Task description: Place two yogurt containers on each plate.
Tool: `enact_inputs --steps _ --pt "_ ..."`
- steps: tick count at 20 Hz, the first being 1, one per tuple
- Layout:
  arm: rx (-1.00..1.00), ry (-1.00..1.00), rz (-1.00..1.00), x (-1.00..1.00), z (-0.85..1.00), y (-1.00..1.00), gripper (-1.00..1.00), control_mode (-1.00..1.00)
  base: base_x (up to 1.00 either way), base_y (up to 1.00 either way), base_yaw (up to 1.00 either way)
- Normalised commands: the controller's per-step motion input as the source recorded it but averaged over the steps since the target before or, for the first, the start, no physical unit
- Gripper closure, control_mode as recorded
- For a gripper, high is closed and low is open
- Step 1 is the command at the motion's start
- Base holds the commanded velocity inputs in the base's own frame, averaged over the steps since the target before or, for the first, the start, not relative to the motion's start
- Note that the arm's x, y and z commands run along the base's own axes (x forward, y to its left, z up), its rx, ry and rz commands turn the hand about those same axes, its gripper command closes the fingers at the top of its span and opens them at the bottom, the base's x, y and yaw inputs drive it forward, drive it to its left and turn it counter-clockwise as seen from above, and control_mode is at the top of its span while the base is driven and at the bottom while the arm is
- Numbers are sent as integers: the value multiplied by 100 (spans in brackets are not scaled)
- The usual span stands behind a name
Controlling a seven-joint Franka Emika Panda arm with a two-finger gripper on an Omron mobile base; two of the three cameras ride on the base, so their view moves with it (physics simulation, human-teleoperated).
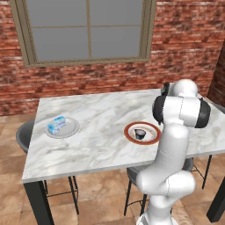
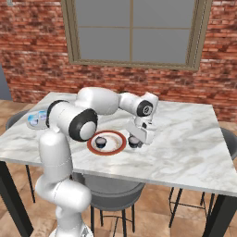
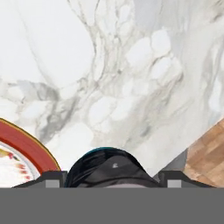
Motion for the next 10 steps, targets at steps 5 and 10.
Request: enact_inputs --steps 5,10 --pt "0 0 -19 0 0 75 100 -100 0 0 0" --pt "0 0 -21 0 0 70 100 -100 0 0 0"
